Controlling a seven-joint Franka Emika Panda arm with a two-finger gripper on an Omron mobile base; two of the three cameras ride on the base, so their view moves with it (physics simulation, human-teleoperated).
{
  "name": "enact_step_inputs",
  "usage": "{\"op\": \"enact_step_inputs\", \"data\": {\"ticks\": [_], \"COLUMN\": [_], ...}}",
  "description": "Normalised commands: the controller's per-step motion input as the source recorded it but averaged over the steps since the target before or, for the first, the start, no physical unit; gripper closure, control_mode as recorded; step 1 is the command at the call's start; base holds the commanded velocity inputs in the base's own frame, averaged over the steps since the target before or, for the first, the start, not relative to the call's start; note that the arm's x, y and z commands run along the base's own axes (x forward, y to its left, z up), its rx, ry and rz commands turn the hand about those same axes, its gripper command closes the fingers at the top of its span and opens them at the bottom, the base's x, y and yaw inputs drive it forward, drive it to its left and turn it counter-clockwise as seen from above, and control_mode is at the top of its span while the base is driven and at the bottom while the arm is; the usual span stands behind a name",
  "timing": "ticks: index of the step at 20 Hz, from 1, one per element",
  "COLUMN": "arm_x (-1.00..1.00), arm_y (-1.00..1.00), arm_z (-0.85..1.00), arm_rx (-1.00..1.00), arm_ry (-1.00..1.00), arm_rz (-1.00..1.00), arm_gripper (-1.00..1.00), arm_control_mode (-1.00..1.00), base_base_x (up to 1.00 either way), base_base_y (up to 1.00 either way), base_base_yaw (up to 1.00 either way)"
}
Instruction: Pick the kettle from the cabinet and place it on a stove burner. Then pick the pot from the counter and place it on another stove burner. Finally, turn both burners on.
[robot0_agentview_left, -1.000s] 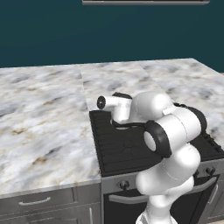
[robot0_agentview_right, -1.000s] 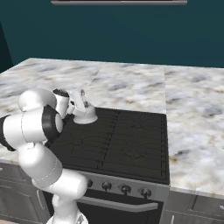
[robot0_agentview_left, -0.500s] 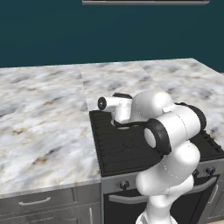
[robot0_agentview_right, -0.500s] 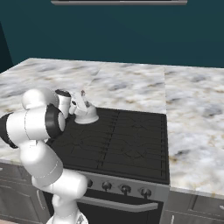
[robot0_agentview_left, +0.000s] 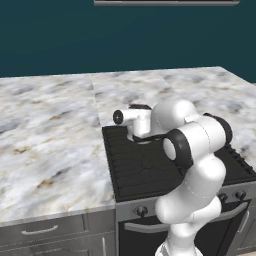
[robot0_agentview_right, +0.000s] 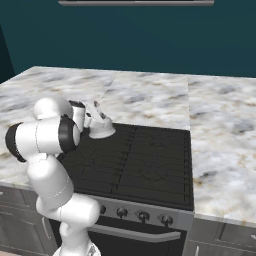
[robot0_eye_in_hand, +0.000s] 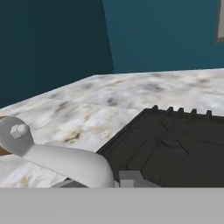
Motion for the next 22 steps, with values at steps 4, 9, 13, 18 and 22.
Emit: {"op": "enact_step_inputs", "data": {"ticks": [4, 9, 13, 18, 22], "arm_x": [0.18, 0.02, 0.13, 0.09, 0.03], "arm_y": [0.00, 0.00, 0.00, -0.02, -0.01], "arm_z": [-0.28, -0.11, -0.19, -0.13, -0.17], "arm_rx": [0.04, 0.13, 0.14, 0.05, 0.00], "arm_ry": [-0.11, 0.00, -0.02, -0.05, -0.07], "arm_rz": [0.03, 0.04, 0.00, 0.00, 0.00], "arm_gripper": [1.00, 1.00, 1.00, 1.00, 1.00], "arm_control_mode": [-1.00, -1.00, -1.00, -1.00, -1.00], "base_base_x": [0.00, 0.00, 0.00, 0.00, 0.00], "base_base_y": [0.00, 0.00, 0.00, 0.00, 0.00], "base_base_yaw": [0.00, 0.00, 0.00, 0.00, 0.00]}}
